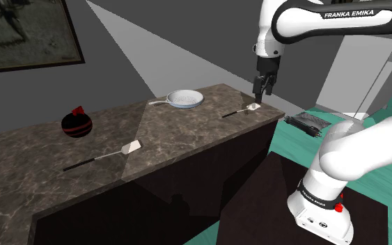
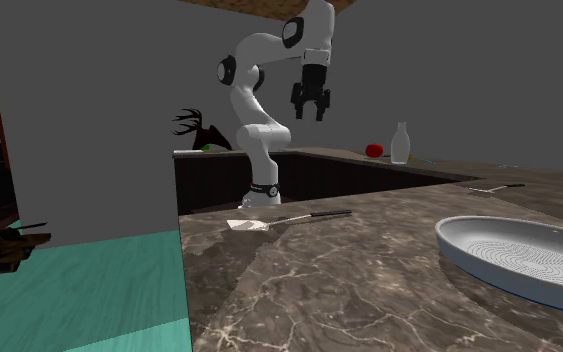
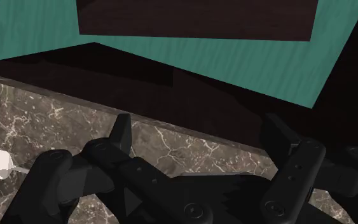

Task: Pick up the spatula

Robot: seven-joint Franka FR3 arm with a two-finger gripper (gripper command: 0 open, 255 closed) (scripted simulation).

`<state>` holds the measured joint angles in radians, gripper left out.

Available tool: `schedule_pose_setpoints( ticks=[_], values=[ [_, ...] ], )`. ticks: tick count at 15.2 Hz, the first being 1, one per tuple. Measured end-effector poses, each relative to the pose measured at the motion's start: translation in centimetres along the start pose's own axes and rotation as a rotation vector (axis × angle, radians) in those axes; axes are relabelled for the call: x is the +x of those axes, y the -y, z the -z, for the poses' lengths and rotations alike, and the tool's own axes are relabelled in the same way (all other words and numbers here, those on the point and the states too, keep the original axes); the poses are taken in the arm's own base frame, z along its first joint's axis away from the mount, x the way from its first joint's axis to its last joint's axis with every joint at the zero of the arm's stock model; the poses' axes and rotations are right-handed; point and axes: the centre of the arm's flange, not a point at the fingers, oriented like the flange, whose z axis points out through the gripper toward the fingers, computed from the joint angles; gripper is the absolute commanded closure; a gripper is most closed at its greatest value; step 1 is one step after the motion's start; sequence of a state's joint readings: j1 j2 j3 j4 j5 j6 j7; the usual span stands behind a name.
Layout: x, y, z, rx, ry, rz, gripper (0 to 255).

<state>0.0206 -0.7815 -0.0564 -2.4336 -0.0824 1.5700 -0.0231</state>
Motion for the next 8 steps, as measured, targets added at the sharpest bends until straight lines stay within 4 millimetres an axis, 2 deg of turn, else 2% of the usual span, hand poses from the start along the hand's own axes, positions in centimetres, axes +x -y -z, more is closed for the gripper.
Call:
schedule_pose_setpoints(
  ticks=[1, 3, 8],
  values=[
    [0.0, 0.0, 0.0, 0.000, 0.000, 0.000, 0],
    [0.1, -1.5, -0.9, 0.002, -0.006, 0.049, 0],
    [0.8, -7.0, -3.6, 0.007, -0.031, 0.259, 0]
  ],
)
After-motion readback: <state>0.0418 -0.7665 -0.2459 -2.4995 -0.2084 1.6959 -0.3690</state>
